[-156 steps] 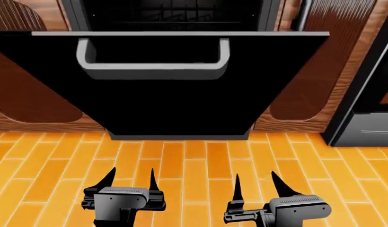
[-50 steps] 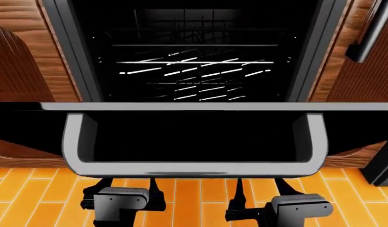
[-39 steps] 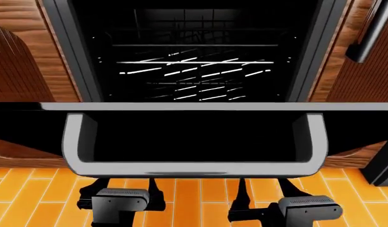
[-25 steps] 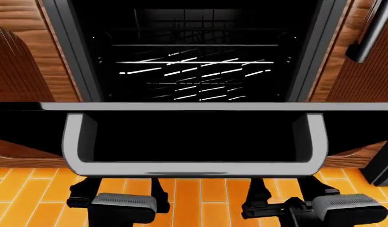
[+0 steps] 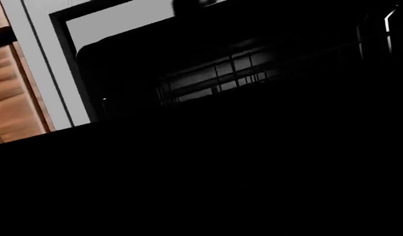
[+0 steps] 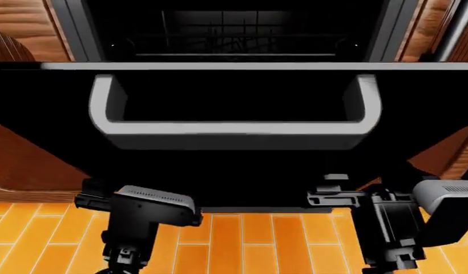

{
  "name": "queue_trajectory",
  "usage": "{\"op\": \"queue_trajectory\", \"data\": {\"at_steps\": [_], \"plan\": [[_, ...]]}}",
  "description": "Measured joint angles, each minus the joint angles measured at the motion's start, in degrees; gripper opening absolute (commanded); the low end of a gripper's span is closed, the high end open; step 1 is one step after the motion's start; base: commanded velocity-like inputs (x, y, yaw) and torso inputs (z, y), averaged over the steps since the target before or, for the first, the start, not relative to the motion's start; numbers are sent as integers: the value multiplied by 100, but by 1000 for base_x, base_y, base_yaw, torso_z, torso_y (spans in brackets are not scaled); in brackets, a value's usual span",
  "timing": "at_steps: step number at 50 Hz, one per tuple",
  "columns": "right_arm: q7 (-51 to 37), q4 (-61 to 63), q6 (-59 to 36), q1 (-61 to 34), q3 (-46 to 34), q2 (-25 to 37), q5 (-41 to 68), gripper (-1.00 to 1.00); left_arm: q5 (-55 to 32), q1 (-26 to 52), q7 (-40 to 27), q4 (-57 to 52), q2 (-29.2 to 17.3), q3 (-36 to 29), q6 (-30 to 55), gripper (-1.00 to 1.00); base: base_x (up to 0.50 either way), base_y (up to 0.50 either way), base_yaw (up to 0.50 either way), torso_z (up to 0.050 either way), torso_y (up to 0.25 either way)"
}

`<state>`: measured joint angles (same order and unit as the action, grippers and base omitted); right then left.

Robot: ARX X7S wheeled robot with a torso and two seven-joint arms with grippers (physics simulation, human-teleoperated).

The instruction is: Close the dishwasher door

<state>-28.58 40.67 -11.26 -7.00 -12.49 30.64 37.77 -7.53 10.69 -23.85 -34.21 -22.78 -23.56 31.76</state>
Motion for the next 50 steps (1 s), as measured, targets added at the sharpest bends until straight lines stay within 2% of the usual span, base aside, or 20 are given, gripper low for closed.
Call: {"op": "queue_trajectory", "data": {"at_steps": [12, 21, 36, 50], "plan": [[-615, 104, -1046, -1401, 40, 6, 617, 100, -297, 1073, 409, -48, -33, 91, 1125, 100, 1, 0, -1, 0, 4], [-1101, -137, -1930, -2716, -44, -117, 1112, 100, -545, 2130, 854, 405, 33, 149, 1660, 100, 2, 0, -1, 0, 3], [-1324, -1170, -2720, -4185, -426, -384, 1250, 100, -510, 3713, 1459, 1927, 257, -99, 1513, 100, 1, 0, -2, 0, 4], [-1193, -2243, -2803, -4946, -712, -668, 928, 100, -366, 4372, 1625, 2693, 383, -255, 1322, 100, 0, 0, 0, 0, 1]]}}
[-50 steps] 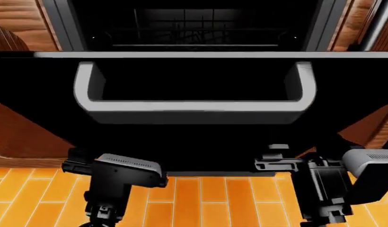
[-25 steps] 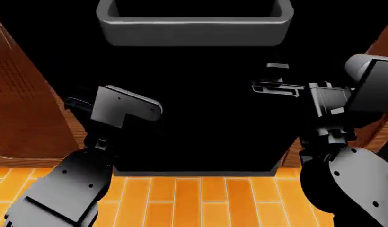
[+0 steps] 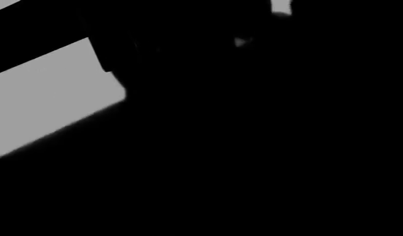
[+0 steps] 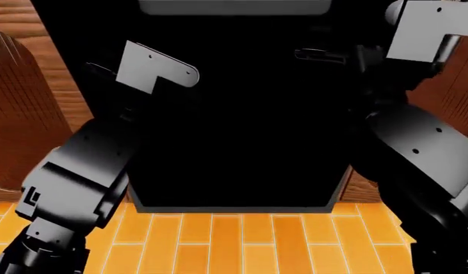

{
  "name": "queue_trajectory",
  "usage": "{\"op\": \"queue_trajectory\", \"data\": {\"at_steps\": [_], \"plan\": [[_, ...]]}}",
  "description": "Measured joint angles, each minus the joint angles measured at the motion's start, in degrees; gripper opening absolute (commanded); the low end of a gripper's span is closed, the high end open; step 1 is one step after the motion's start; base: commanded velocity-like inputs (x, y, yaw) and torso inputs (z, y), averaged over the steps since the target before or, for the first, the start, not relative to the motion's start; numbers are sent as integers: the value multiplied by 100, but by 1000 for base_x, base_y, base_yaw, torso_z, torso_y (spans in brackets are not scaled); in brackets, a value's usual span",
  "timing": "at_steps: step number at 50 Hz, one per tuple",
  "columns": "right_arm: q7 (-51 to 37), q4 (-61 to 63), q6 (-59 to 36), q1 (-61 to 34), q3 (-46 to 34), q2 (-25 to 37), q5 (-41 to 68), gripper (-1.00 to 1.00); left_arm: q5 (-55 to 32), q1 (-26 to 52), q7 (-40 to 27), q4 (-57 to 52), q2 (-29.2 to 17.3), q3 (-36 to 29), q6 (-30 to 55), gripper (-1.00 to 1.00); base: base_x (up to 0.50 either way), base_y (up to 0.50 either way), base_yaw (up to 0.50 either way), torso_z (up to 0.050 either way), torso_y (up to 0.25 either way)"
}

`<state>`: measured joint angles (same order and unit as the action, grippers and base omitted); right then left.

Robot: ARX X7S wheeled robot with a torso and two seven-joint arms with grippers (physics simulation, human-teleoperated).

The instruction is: Close the dishwasher door

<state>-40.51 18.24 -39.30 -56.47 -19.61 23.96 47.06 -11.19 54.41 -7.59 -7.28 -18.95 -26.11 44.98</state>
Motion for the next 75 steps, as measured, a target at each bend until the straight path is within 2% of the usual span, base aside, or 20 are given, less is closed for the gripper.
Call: {"op": "queue_trajectory", "data": {"at_steps": [19, 60, 75], "plan": [[264, -1440, 158, -631, -408, -445, -593, 100, -142, 318, 44, 74, 64, 39, 431, 100, 1, 0, 0, 0, 1], [822, -4983, 1207, -1769, -1202, -1456, -2127, 100, -229, 714, -139, 8, 208, 460, 1770, 100, 0, 0, 0, 0, 0], [651, -5428, 1367, -1868, -1367, -1707, -2420, 100, -383, 763, -119, 30, 266, 582, 2071, 100, 9, 0, 1, 0, 0]]}}
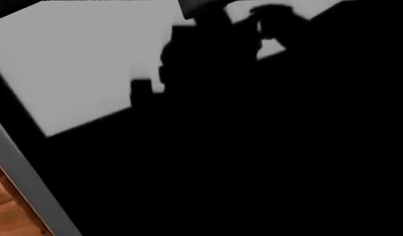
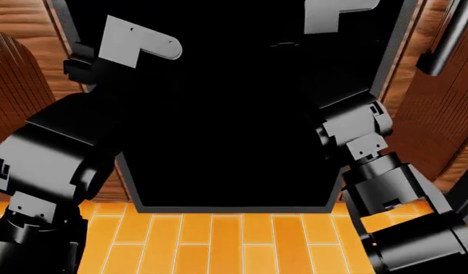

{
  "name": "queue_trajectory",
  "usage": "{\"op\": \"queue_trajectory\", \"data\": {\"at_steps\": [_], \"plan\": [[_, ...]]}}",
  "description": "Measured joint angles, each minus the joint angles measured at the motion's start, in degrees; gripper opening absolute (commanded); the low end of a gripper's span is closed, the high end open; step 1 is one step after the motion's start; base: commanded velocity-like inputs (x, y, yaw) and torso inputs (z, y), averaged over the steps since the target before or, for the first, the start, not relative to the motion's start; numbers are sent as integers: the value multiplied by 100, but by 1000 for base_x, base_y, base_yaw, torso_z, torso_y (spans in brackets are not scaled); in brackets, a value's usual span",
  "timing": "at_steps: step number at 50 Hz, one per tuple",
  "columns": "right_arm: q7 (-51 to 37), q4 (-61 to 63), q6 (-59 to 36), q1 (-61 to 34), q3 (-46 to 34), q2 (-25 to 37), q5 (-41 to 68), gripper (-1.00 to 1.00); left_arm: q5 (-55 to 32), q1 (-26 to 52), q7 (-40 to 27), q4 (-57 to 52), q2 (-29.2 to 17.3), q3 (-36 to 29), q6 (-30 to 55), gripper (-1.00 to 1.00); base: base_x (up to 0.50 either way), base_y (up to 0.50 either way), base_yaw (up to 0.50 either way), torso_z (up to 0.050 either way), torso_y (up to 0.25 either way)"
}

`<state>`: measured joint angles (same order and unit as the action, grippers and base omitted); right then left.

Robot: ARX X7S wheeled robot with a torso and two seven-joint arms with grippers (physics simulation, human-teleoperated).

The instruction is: Close the dishwasher door

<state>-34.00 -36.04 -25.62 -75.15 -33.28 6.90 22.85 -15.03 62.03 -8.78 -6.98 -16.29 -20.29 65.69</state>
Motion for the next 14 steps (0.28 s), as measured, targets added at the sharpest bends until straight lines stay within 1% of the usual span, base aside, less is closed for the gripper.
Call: {"op": "queue_trajectory", "data": {"at_steps": [6, 14], "plan": [[8, 41, -22, 24, -26, 30, -40, 100, -29, -1, -3, 2, 9, 26, 13, 100, 5, 0, 1, 0, 0], [34, 493, -270, 306, 19, 295, 374, 100, -31, -34, -49, -3, 25, 75, -78, 100, 0, 0, 0, 0, 0]]}}
